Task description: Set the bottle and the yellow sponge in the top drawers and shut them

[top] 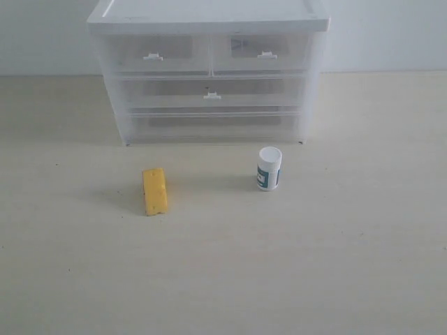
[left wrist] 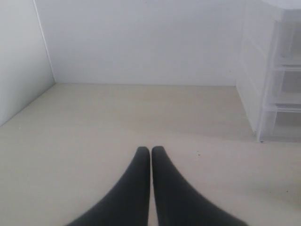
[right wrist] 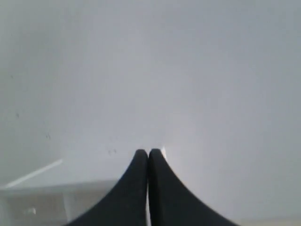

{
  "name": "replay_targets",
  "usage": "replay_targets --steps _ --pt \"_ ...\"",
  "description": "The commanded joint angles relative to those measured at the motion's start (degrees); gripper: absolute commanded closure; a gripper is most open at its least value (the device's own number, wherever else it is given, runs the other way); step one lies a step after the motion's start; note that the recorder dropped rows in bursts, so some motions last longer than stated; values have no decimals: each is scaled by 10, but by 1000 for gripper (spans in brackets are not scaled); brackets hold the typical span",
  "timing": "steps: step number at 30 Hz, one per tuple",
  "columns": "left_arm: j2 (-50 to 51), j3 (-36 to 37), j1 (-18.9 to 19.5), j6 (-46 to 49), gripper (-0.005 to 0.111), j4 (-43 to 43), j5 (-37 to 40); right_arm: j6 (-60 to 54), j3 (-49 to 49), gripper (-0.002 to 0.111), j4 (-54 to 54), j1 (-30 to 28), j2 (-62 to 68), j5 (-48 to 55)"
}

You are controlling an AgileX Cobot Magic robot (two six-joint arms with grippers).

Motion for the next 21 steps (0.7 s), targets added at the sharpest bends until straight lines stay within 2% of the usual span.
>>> replay_targets --steps 1,5,11,13,14,17,21 --pt "2 2 -1 -5 103 -5 -1 71 -36 108 -96 1 201 18" --pt "2 2 -1 -5 103 -5 -1 161 -72 108 -199 28 412 -47" --pt "2 2 -1 -5 103 -5 -1 251 -149 108 -256 92 730 -319" --pt "2 2 -1 -5 103 -5 -1 281 -191 108 -272 116 821 -406" --pt "2 2 -1 -5 103 -5 -1 340 -241 108 -289 134 890 -463" --pt "2 2 -1 -5 103 -5 -1 435 -324 100 -294 167 980 -510" --pt "2 2 -1 -5 103 -5 -1 606 -427 87 -287 207 1054 -517"
